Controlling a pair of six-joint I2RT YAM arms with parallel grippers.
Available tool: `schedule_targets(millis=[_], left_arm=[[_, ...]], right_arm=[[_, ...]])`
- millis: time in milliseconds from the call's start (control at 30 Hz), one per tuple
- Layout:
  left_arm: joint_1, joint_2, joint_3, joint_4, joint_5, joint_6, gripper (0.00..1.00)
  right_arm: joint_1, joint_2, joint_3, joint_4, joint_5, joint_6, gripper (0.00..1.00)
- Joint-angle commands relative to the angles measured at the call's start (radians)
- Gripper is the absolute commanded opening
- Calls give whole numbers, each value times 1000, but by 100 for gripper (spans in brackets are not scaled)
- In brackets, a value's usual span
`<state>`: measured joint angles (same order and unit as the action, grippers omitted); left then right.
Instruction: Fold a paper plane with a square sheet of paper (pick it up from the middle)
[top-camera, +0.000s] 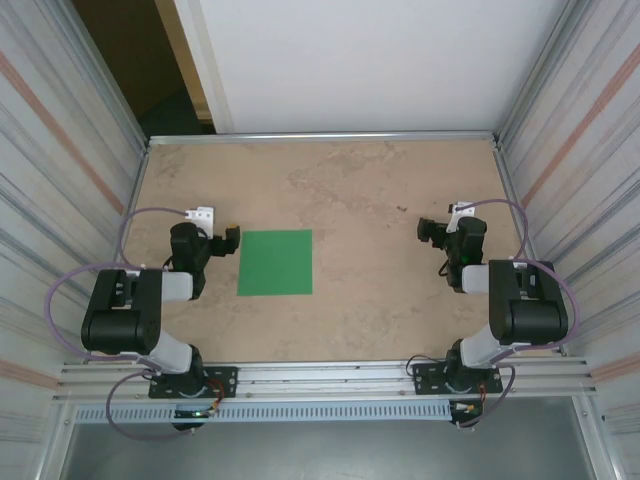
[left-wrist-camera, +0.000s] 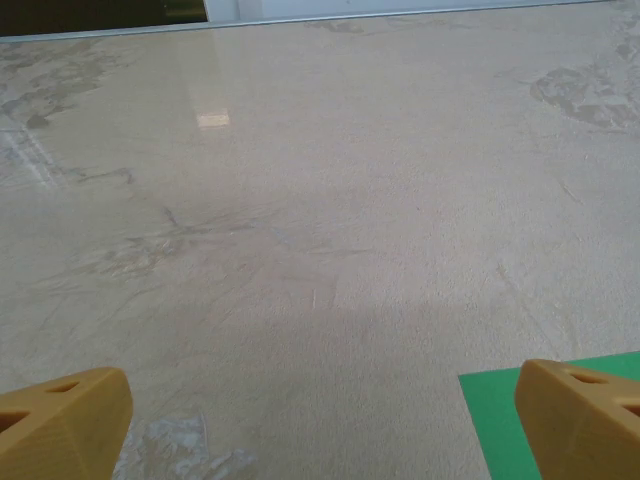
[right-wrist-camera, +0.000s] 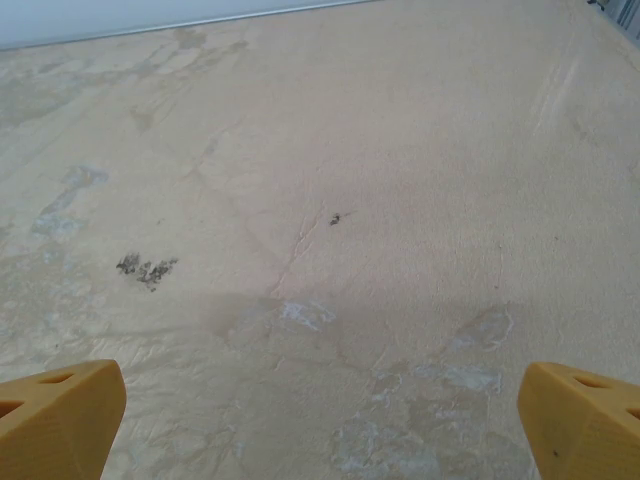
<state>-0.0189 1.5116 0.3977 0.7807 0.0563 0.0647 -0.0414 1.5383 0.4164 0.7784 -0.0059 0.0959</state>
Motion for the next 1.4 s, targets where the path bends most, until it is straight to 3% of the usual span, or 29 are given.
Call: schedule_targets(millis=[0, 967, 1100, 1233, 1367], left_arm=[[3, 2, 18, 2, 4, 15, 99], [8, -4, 9, 16, 5, 10, 99], [-2, -118, -27, -24, -57, -8, 99], [-3, -294, 38, -315, -133, -114, 99], [-9, -416, 110, -535, -97, -268, 99]], right_arm=[[-8, 2, -8, 19, -15, -13, 99], [-8, -6, -7, 19, -9, -11, 99], [4, -161, 73, -240, 19, -15, 99], [59, -289, 172, -477, 111, -14, 99], [131, -380, 272, -699, 119, 102, 99]])
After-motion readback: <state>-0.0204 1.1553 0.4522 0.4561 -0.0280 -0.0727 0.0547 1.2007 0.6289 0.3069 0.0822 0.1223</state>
